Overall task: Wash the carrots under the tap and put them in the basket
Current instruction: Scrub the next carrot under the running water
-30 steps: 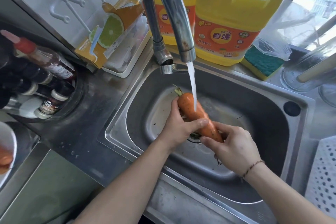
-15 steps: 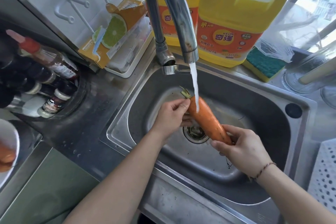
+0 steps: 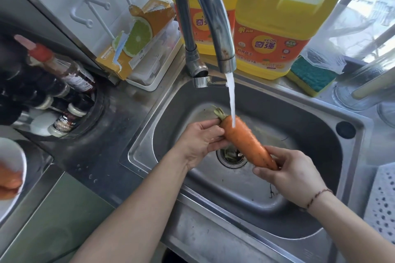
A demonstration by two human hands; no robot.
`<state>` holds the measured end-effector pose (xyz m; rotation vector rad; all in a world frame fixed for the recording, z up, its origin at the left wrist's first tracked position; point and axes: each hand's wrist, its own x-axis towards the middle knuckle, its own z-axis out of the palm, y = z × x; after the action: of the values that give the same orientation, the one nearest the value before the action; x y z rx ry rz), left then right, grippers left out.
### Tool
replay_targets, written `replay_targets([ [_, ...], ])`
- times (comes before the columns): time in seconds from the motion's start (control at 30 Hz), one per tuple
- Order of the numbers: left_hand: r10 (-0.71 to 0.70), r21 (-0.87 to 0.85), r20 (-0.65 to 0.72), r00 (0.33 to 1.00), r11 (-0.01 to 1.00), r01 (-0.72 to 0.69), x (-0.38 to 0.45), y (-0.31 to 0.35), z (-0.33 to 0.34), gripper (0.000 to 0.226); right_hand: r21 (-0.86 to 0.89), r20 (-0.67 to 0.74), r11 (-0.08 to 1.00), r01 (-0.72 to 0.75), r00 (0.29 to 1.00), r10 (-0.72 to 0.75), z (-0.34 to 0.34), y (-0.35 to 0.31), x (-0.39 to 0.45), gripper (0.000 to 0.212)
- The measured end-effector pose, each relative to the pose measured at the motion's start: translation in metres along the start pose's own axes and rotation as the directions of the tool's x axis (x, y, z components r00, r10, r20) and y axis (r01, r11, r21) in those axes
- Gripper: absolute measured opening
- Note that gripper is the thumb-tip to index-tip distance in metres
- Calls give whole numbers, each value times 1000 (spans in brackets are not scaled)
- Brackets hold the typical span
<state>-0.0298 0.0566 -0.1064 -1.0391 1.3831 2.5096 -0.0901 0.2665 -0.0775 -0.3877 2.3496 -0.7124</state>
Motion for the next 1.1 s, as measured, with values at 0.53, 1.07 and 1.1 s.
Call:
replay_targets([
  [0.53, 30, 57, 48, 998, 998, -33, 2, 3, 7, 16, 61, -51, 998, 20, 999, -17, 0, -3, -7, 39],
  [1.07, 90, 126, -58, 994, 989, -82, 5, -1, 2, 10, 82, 364, 996, 40, 929, -67, -7, -18, 13, 22],
  [1.1, 92, 93, -49, 995, 992, -88, 4, -2, 3, 11, 101, 337, 993, 63, 937, -94, -5, -18, 14, 21],
])
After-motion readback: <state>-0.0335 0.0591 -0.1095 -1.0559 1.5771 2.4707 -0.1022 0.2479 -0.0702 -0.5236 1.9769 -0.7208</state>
